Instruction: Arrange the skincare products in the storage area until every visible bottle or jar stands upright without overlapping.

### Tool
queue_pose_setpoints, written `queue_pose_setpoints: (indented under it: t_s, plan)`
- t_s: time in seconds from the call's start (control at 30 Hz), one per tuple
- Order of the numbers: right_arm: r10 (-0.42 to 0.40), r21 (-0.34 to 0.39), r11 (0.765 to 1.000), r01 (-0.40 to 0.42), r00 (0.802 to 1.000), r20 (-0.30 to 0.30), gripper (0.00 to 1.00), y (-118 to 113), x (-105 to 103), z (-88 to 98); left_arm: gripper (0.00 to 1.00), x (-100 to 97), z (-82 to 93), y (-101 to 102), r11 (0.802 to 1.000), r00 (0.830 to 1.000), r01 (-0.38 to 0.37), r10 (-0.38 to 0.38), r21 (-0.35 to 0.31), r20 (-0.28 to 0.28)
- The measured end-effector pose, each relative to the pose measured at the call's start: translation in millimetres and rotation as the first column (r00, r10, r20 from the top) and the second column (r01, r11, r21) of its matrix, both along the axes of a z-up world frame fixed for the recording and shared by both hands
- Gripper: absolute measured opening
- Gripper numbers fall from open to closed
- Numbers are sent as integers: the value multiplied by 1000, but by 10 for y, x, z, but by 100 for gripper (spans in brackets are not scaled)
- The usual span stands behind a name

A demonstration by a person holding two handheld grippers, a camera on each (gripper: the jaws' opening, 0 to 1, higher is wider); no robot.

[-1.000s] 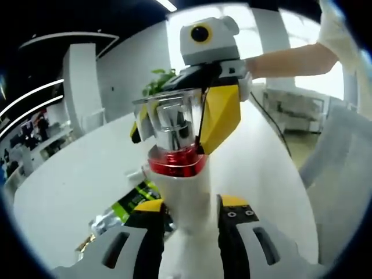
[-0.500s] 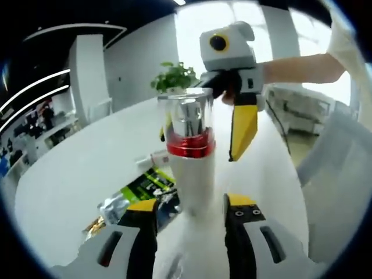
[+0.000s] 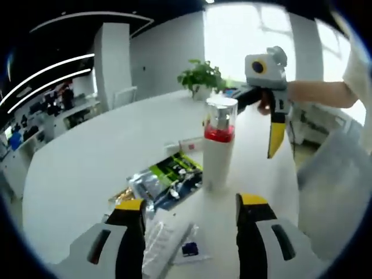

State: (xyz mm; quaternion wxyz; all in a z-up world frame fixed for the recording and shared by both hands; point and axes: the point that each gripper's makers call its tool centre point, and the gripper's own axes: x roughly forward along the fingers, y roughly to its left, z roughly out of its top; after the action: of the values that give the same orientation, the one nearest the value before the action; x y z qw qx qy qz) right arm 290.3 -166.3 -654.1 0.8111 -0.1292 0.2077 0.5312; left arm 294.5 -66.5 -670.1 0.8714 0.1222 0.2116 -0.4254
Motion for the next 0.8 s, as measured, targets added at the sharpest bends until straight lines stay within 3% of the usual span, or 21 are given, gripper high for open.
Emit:
queue_pose_setpoints:
  t_s: [0.17, 0.33, 0.4, 0.63, 0.8]
  plan:
    - [-15, -84, 996, 15, 1000, -2, 89, -54, -98, -98, 70, -91, 65, 140, 999, 999, -27, 27, -16, -40]
    - [-70, -84, 994, 70, 998, 5, 98, -103, -107, -105, 76, -161, 64, 335, 998, 998, -65, 66, 23, -20]
    - [-93, -93, 991, 94, 996, 16, 99, -139, -101, -94, 74, -184, 99, 411, 996, 996, -88, 87, 31, 6]
    - [-179, -92, 979, 183, 983, 47, 100, -227, -84, 2, 82, -271, 199, 584, 992, 992, -125, 124, 23, 15]
    - [-193, -93, 977, 194, 981, 24, 100, -228, -192, 61, 88, -298, 271, 729, 988, 988, -155, 155, 18, 11]
